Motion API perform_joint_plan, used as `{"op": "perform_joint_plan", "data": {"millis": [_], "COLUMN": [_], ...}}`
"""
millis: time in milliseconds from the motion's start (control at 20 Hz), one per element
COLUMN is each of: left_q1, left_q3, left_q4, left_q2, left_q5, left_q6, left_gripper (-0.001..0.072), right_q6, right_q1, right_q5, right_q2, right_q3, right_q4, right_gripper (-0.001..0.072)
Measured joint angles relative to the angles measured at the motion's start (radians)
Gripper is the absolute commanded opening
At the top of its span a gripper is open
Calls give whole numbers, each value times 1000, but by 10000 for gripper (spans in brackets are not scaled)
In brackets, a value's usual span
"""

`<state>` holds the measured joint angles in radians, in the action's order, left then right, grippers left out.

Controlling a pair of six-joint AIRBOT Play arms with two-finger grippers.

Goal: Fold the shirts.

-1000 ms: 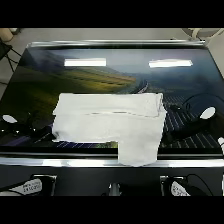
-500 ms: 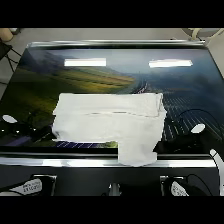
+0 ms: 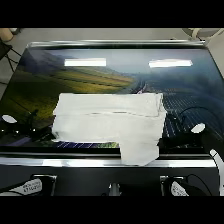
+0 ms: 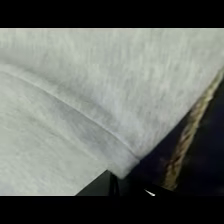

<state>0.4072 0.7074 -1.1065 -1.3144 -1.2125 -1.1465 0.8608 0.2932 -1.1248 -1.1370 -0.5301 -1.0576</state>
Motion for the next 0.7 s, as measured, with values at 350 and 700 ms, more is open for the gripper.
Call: {"op": "perform_joint_plan", "data": {"millis": [350, 700], "left_q1": [-3, -85], "left_q3": [90, 313], "left_q4": [71, 161], "left_q2": [126, 26], "left_q5": [-10, 47], "left_q6": [25, -28], "left_gripper": [25, 25], "right_q6": [-23, -6], "right_q1": [-1, -1], "right_q5": [-125, 20], "right_q2": [35, -92], "right_q3": [-267, -477], "right_q4": [26, 188], "right_gripper": [20, 19]}}
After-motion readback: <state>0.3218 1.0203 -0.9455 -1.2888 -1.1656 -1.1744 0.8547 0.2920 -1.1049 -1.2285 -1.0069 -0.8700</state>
